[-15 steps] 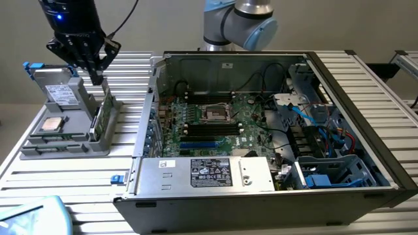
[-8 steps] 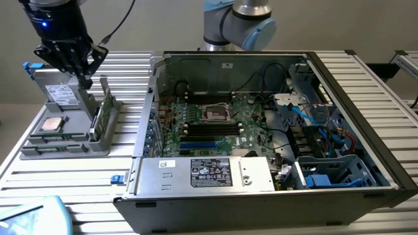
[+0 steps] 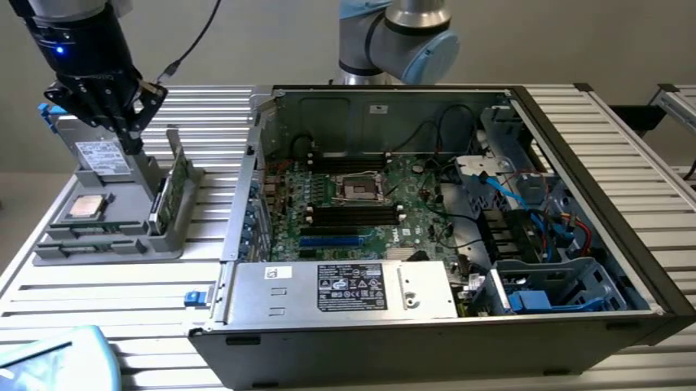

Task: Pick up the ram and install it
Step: 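Reach for the ram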

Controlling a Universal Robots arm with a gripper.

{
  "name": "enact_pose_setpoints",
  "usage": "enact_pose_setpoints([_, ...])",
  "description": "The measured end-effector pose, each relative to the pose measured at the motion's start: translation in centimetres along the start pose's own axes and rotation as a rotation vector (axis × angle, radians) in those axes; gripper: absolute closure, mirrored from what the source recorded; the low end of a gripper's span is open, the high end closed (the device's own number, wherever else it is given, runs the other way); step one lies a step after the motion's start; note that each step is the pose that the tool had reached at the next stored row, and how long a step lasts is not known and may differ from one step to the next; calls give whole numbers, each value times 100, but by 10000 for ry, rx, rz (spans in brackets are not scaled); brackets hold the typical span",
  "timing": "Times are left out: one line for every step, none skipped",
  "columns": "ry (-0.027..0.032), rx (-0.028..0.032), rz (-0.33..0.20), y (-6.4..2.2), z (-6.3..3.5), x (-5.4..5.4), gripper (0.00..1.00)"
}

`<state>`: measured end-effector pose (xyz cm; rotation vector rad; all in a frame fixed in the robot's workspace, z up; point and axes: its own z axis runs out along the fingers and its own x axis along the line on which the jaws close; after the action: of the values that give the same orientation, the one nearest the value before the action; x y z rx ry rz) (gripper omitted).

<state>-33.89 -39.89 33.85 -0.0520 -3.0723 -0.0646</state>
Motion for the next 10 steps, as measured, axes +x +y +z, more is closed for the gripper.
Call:
enact_pose_setpoints([5, 7, -27, -1, 5, 11, 90])
enact_pose_setpoints([9, 15, -60, -1, 11, 22, 90])
enact_pose_setpoints([13, 21, -90, -2, 16, 32, 90])
enact_pose_setpoints([18, 28, -121, -2, 22, 42, 90])
enact_pose_setpoints([24, 34, -158, -3, 28, 52, 90])
enact_pose_setpoints([30, 40, -191, -4, 33, 62, 90])
enact_pose_setpoints([36, 44, -223, -5, 39, 71, 90])
enact_pose_setpoints([40, 48, -257, -6, 46, 80, 90])
enact_pose_setpoints([46, 52, -291, -7, 52, 89, 90])
enact_pose_setpoints([53, 56, -329, -7, 58, 98, 90])
